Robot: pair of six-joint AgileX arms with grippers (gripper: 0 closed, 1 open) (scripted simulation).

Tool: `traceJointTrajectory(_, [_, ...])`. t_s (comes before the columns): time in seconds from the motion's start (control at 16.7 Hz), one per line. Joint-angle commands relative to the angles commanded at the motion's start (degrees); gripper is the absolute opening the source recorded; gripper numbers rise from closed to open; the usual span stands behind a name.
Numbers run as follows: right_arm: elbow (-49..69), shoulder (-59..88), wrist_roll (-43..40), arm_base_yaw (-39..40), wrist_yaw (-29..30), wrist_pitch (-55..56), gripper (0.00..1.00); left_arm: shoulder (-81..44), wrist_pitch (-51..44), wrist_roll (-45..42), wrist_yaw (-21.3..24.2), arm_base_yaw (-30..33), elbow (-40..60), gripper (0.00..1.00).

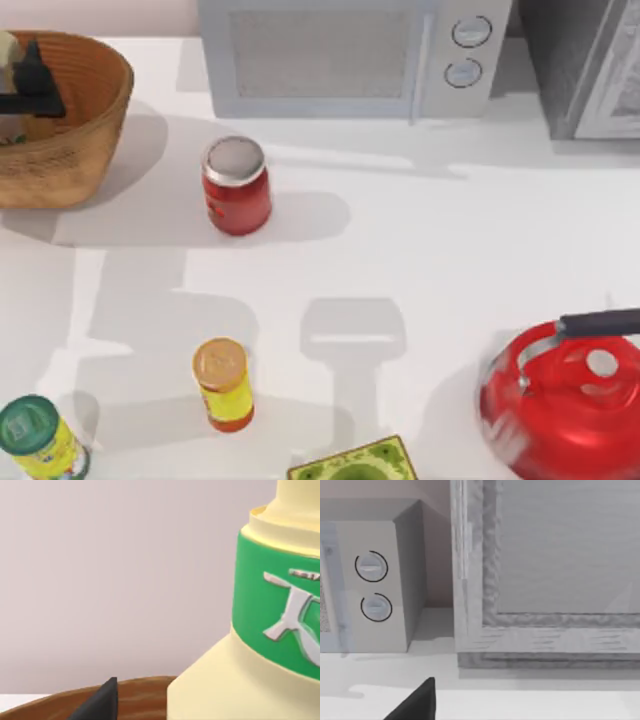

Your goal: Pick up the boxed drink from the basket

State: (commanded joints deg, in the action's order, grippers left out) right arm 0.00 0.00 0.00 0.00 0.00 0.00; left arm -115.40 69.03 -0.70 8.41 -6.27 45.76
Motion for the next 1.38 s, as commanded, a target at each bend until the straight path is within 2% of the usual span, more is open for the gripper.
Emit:
traceJointTrajectory(0.36, [0.0,0.0,0.0,0.0,0.0,0.0,1.0,-0.92,-0.58,0.0,-0.12,0.13,1.5,1.0])
traceJointTrajectory(1.14, [0.0,0.0,0.0,0.0,0.0,0.0,1.0,-0.92,-0.58,0.0,-0.12,0.13,1.5,0.02])
traceJointTrajectory(1.38, [0.0,0.0,0.0,0.0,0.0,0.0,1.0,-0.92,-0.58,0.0,-0.12,0.13,1.5,0.0])
